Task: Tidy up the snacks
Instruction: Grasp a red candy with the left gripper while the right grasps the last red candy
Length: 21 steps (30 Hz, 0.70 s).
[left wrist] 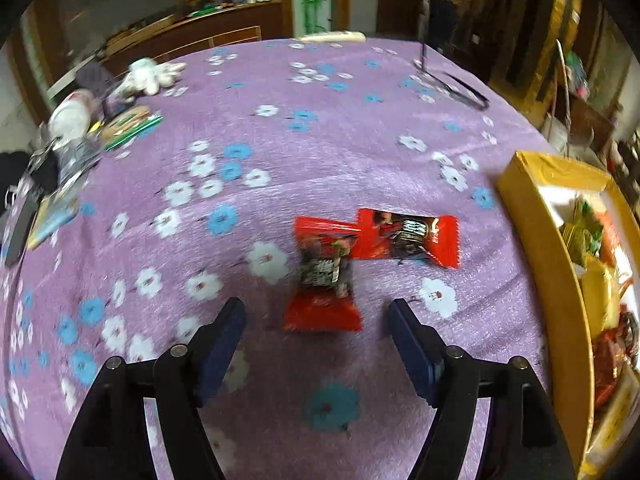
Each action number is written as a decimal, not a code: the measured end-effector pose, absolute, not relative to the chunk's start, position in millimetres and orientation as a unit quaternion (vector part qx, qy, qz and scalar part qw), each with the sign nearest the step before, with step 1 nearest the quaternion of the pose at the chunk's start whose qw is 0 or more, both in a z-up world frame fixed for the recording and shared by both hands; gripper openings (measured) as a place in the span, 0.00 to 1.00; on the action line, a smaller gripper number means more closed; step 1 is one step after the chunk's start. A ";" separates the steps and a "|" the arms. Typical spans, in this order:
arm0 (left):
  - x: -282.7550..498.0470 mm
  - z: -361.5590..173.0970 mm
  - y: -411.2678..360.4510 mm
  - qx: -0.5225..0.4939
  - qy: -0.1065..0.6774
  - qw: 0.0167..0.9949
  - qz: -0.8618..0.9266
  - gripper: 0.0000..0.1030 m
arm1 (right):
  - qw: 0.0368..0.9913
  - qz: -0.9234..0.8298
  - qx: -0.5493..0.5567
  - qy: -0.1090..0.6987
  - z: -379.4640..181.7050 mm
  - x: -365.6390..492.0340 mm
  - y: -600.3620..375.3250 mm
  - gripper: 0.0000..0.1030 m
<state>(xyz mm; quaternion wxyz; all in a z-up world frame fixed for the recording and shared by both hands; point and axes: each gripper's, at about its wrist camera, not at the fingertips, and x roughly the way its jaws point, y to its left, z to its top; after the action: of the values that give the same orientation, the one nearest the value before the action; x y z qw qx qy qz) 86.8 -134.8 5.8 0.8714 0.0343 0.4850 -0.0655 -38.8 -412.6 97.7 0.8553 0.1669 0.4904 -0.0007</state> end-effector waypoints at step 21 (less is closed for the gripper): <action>33.2 8.3 -106.0 0.026 0.449 0.892 -0.054 0.31 | 0.849 0.033 0.161 0.503 84.5 -30.2 -388.0 0.30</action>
<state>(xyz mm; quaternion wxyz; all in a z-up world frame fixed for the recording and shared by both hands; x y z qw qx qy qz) 33.2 -106.0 8.3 0.8918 0.0257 0.4485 -0.0537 -30.2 -388.0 84.5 0.8487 0.1613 0.5026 0.0331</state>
